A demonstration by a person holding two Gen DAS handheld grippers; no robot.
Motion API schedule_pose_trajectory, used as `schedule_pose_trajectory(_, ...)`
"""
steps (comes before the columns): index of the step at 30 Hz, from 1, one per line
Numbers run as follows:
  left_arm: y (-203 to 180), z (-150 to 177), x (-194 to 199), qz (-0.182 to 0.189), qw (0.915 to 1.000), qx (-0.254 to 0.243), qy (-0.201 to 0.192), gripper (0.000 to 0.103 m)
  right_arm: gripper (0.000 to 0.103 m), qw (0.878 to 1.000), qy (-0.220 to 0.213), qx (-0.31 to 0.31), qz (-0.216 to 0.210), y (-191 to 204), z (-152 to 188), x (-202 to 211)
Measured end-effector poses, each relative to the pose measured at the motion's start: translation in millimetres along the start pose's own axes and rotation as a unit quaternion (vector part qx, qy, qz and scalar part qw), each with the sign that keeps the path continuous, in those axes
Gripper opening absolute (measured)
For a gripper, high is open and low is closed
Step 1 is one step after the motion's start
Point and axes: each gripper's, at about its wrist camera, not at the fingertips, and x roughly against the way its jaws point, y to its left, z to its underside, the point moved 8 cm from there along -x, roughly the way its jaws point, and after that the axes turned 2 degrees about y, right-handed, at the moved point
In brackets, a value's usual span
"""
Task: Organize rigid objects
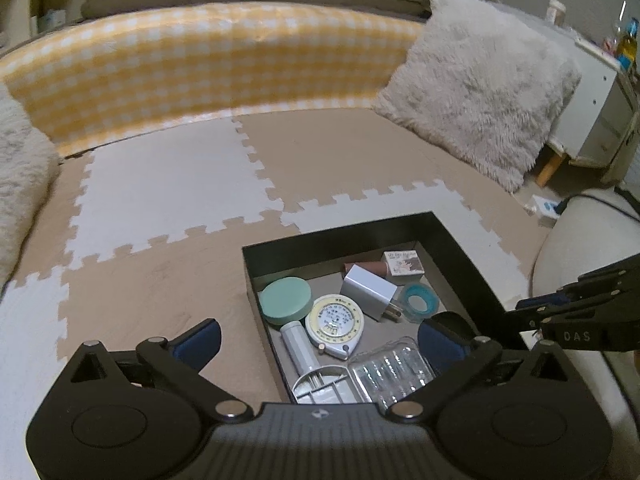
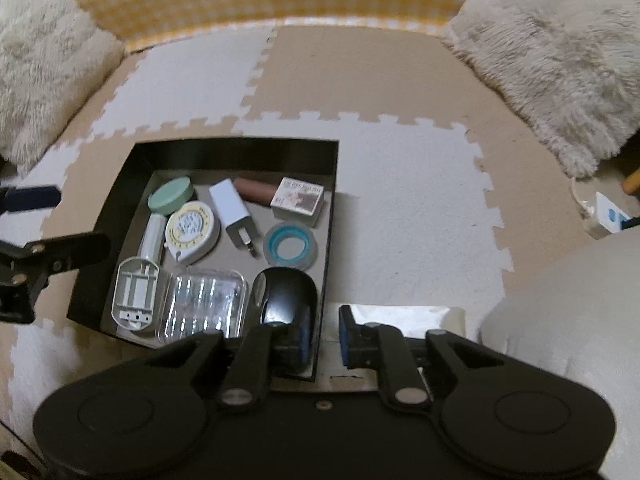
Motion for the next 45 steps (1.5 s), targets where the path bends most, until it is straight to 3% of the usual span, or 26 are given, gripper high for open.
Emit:
schedule_pose_trajectory(1, 1, 0, 5, -0.004, 1.0000, 0.004, -0.005, 0.103, 0.029, 1.000, -0.005, -0.002, 0.004, 0, 0, 4)
schedule_pose_trajectory(12, -4, 12, 58, -0.033, 0.9980, 0.029, -0.046, 0.103, 0.058, 0.996, -0.079, -0.025, 0.015, -5, 8, 53)
schedule_pose_trajectory(23, -15, 33, 119, -0.060, 0.9934, 0.032, -0.093, 0.103, 0.075, 0.988, -0.148, -0.027, 0.018, 6, 35, 107)
schedule_pose_trajectory(29, -19, 50, 138, -0.096, 0.9898, 0.025, -0.102, 0.103, 0.086, 0.980, -0.193, -0.034, 0.014, 9, 47, 136)
schedule_pose_trajectory(36, -15, 63, 158, -0.088, 0.9875, 0.046, -0.123, 0.103, 0.098, 0.971, -0.235, -0.030, 0.021, 20, 61, 162)
schedule_pose_trajectory(45, -12, 69, 185, -0.075, 0.9831, 0.058, -0.156, 0.103, 0.102, 0.965, -0.258, -0.033, 0.030, 28, 76, 181)
